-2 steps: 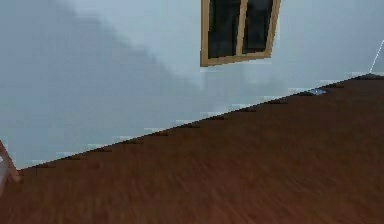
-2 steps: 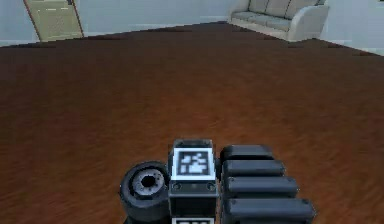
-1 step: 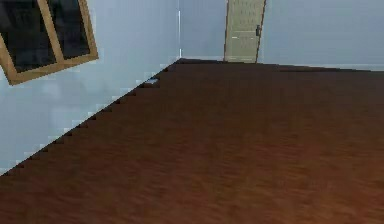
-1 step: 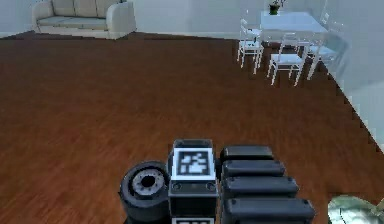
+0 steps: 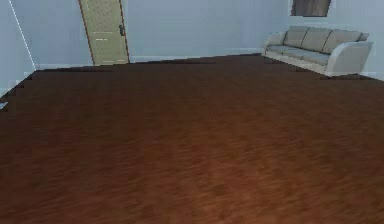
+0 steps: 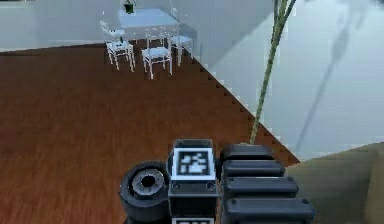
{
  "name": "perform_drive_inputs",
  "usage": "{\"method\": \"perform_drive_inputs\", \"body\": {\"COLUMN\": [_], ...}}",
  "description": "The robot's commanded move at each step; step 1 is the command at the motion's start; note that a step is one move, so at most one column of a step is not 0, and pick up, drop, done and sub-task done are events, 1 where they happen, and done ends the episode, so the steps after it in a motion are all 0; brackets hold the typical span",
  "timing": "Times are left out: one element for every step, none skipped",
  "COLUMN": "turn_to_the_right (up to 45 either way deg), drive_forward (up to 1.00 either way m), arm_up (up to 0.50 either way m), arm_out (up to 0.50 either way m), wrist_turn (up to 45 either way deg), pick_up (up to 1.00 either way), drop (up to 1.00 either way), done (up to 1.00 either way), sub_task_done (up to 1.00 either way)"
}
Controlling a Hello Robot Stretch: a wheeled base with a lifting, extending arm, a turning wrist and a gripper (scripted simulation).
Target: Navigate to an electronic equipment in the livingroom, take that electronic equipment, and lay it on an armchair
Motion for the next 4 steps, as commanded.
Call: {"method": "perform_drive_inputs", "body": {"turn_to_the_right": [3.0,-45.0,-45.0,-45.0], "drive_forward": [0.0,0.0,0.0,0.0], "arm_up": [0.0,0.0,0.0,0.0], "arm_out": [0.0,0.0,0.0,0.0], "wrist_turn": [0.0,0.0,0.0,0.0], "pick_up": [0.0,0.0,0.0,0.0], "drop": [0.0,0.0,0.0,0.0], "done": [0.0,0.0,0.0,0.0], "sub_task_done": [0.0,0.0,0.0,0.0]}}
